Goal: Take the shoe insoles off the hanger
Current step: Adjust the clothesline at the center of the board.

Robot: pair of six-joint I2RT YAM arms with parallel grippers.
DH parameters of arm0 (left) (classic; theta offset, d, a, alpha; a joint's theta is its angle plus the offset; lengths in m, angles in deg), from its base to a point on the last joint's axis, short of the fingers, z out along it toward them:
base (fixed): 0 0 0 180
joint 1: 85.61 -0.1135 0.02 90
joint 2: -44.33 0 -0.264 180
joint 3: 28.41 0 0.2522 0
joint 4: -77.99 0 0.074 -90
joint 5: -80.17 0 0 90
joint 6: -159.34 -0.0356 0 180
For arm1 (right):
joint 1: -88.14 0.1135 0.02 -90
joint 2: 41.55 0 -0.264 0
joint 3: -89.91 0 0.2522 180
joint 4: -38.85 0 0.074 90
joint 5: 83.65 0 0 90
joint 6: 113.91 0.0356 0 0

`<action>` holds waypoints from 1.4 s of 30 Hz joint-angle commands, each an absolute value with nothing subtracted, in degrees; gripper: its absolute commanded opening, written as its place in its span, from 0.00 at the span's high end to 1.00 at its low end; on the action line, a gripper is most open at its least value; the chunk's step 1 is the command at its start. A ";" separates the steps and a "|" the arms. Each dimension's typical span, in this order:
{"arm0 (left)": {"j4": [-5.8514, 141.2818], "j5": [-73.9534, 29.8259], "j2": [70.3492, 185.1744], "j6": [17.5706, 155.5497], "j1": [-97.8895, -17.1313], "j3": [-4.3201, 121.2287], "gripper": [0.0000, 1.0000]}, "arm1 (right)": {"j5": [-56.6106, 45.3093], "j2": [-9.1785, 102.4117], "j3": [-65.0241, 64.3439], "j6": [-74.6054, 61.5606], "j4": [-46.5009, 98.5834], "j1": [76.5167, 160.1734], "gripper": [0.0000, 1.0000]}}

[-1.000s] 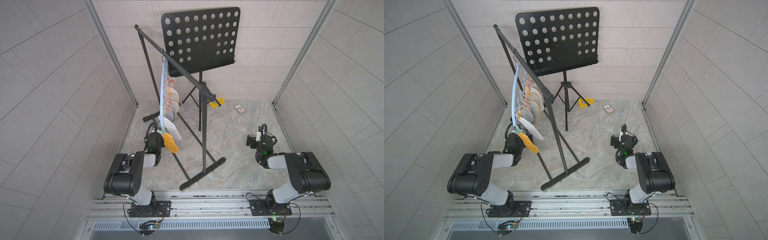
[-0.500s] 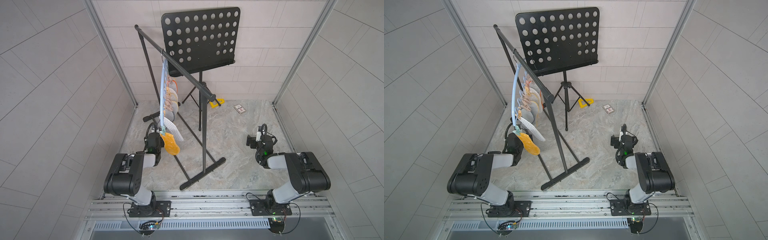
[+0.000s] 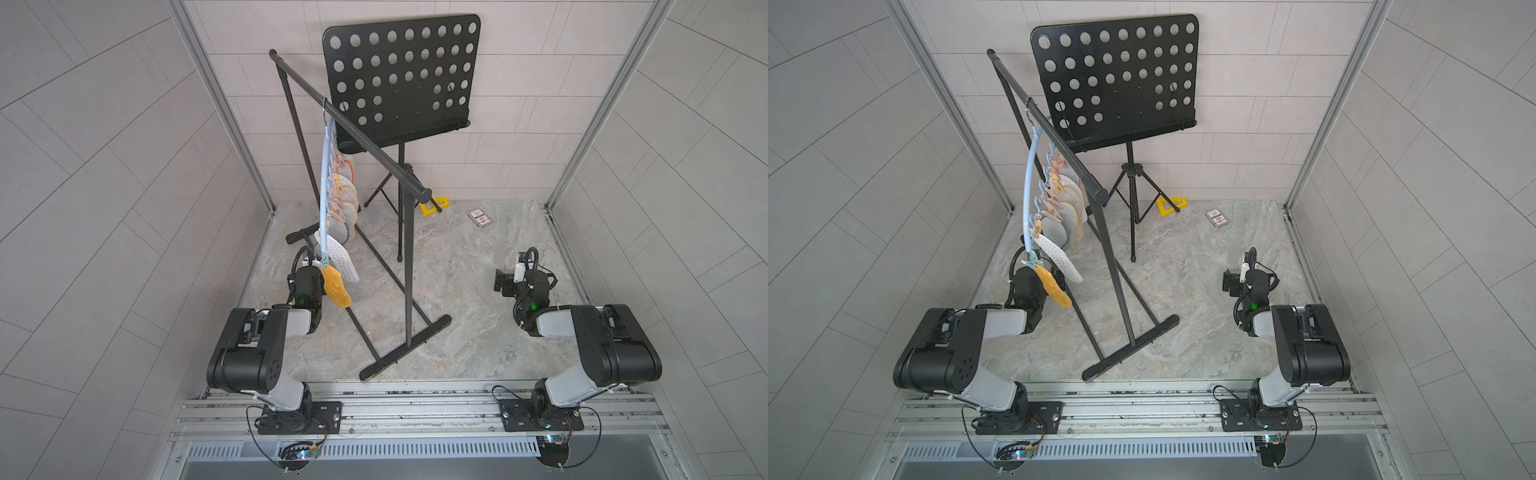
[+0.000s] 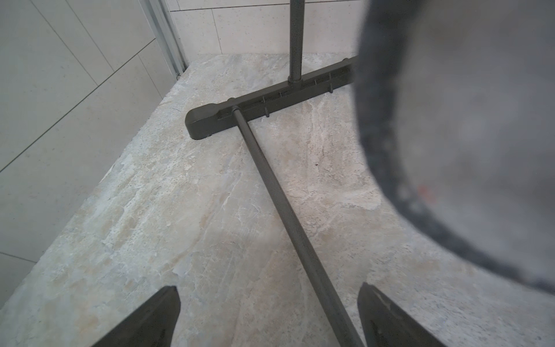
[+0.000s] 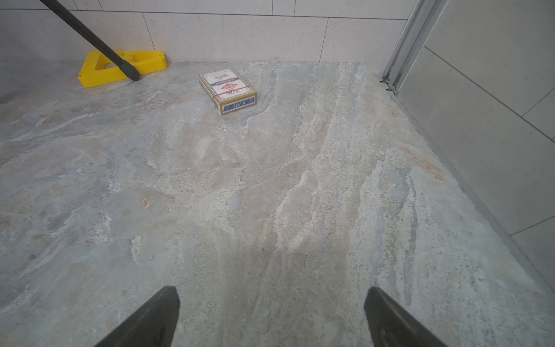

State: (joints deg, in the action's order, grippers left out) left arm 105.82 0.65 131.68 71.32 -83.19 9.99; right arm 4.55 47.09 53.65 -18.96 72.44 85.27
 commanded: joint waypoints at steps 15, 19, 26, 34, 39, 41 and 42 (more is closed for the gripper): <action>41.63 15.04 87.23 93.38 -83.34 19.19 0.00 | 5.66 23.60 31.00 -1.43 13.92 90.41 0.00; 27.15 9.77 78.88 101.17 -83.52 20.84 0.00 | 2.12 15.31 30.15 0.26 4.42 95.87 0.03; 16.31 -1.92 75.76 102.56 -81.30 30.54 0.04 | -3.54 1.01 27.65 6.12 -10.69 109.28 0.16; 10.72 -5.12 70.61 98.65 -80.69 34.47 0.06 | -7.20 -2.97 20.02 3.07 -13.20 124.36 0.21; 12.32 -6.84 66.15 96.79 -80.70 33.42 0.08 | -0.21 3.11 12.86 -0.90 -10.41 137.77 0.20; 13.56 -8.23 63.66 96.09 -80.69 32.48 0.08 | 2.66 6.94 9.13 -2.56 -10.60 142.14 0.19; 14.26 -8.68 62.12 95.82 -80.60 32.05 0.08 | 3.91 9.01 7.46 -2.72 -10.57 144.08 0.19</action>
State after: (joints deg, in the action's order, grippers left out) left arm 13.43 -6.72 64.71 97.52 -80.94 33.25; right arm -1.27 5.70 10.77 0.08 -10.63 140.54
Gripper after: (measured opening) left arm 0.915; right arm 0.808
